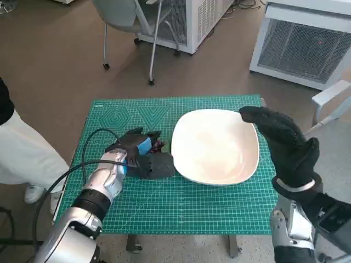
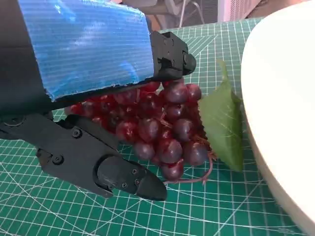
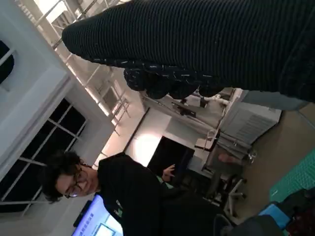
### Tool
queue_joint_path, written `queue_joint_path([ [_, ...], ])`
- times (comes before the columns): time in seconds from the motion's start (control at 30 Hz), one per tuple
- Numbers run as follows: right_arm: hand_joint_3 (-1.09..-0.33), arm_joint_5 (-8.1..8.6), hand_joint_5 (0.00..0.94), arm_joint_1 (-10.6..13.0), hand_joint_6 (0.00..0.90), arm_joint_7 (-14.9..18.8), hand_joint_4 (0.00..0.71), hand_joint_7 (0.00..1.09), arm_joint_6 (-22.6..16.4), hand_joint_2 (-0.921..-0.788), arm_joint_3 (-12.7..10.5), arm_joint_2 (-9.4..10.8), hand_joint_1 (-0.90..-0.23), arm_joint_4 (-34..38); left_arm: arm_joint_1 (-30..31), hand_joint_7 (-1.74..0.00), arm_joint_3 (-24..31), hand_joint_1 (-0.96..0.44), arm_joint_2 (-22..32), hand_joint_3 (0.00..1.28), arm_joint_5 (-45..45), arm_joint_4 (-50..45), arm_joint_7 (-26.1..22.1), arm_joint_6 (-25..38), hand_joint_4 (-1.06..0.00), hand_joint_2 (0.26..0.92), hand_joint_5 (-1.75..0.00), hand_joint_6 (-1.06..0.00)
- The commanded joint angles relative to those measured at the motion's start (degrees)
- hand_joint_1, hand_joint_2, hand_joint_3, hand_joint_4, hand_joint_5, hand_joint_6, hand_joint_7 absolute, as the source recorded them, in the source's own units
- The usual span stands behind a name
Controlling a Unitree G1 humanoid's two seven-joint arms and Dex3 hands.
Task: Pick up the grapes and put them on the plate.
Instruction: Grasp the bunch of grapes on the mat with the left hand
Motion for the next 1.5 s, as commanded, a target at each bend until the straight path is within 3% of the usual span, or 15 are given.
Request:
queue_joint_path([
  [0.03,-0.65,-0.4,0.0,-0.11,0.266,0.51,0.283,0.06,-0.13,-0.921,-0.15,-0.45,-0.653,0.93,-1.57,-0.02,-0.77,-0.37,-0.62,0.0,0.56,2.06,0.83,-0.52,-0.12,0.736,-0.01,-0.28],
  [0.97,-0.666,-1.17,0.0,-0.51,0.266,0.19,0.281,0.06,-0.78,-0.921,0.19,-0.33,-0.652,1.43,-3.6,-0.02,-2.28,-0.32,-2.16,0.0,0.99,8.8,2.1,-0.94,-0.2,0.744,-0.01,-0.35],
  [1.1,-0.666,-1.01,0.0,-0.4,0.266,0.16,0.281,0.06,-0.32,-0.921,0.3,-0.36,-0.651,0.85,-3.35,-0.03,-2.23,-0.24,-2.1,0.01,1.06,8.63,4.06,-1.35,-0.26,0.76,-0.02,-0.41],
  [1.17,-0.666,-0.82,0.0,-0.25,0.266,0.2,0.281,0.06,0.01,-0.921,0.34,-0.42,-0.649,0.4,-3.08,-0.07,-2.53,-0.04,-2.16,0.04,1.55,8.53,6.42,-1.32,-0.4,0.812,-0.34,-0.54],
  [1.2,-0.666,-0.71,0.0,-0.18,0.266,0.25,0.281,0.06,0.12,-0.921,0.33,-0.47,-0.648,0.27,-2.93,-0.1,-2.94,0.09,-2.2,0.06,2.05,8.52,7.51,-1.14,-0.49,0.849,-0.63,-0.63],
  [1.23,-0.665,-0.57,0.0,-0.13,0.267,0.34,0.281,0.05,0.21,-0.921,0.3,-0.51,-0.648,0.19,-2.79,-0.21,-3.5,0.19,-2.21,0.08,2.66,8.55,8.48,-0.93,-0.56,0.882,-0.92,-0.69],
  [1.3,-0.664,-0.28,0.0,-0.02,0.267,0.55,0.282,0.05,0.38,-0.921,0.21,-0.59,-0.648,0.11,-2.55,-0.58,-4.75,0.2,-2.2,0.1,3.94,8.64,10.09,-0.56,-0.62,0.916,-1.22,-0.72],
  [1.33,-0.664,-0.18,0.001,0.02,0.267,0.62,0.282,0.05,0.44,-0.921,0.18,-0.61,-0.648,0.09,-2.49,-0.8,-5.18,0.14,-2.2,0.11,4.34,8.71,10.56,-0.47,-0.61,0.918,-1.23,-0.67],
  [1.4,-0.663,-0.09,0.001,0.08,0.266,0.69,0.282,0.05,0.51,-0.921,0.17,-0.6,-0.648,0.07,-2.45,-1.04,-5.56,0.07,-2.2,0.13,4.68,8.85,10.94,-0.42,-0.59,0.919,-1.26,-0.62],
  [1.5,-0.662,-0.05,0.001,0.18,0.265,0.71,0.283,0.05,0.58,-0.921,0.19,-0.55,-0.649,-0.01,-2.41,-1.11,-5.71,0.02,-2.2,0.15,4.65,8.99,11.02,-0.52,-0.56,0.92,-1.34,-0.59],
])
